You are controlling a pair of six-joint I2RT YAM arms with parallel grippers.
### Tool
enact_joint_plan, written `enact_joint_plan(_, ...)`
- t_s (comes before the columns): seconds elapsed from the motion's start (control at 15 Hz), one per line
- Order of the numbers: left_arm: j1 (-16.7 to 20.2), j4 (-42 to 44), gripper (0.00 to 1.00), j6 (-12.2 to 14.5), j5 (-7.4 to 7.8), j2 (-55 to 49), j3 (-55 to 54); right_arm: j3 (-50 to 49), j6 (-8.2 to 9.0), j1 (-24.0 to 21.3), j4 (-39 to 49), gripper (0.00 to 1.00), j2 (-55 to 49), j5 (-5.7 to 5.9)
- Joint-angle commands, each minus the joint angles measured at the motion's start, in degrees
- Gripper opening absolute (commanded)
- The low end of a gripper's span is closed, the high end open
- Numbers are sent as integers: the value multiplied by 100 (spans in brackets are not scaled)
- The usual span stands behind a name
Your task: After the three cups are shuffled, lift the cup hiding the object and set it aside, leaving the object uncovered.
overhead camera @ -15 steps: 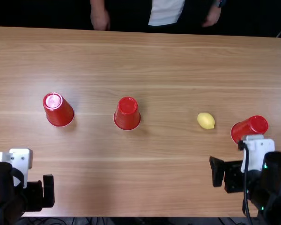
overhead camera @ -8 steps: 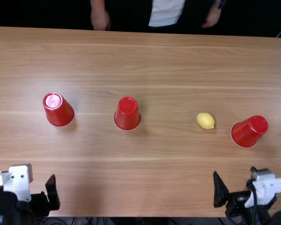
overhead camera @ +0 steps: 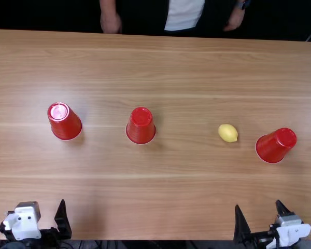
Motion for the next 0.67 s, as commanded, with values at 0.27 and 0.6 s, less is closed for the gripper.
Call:
enact_joint_plan(0.27, -21, 2065, 100, -23, 9, -40, -1121, -871, -27, -73, 1696, 100, -71, 248)
enact_joint_plan(0.6, -12, 4280, 100, -2, 51, -40, -2369, -2804, -6, -55, 5746, 100, -71, 248)
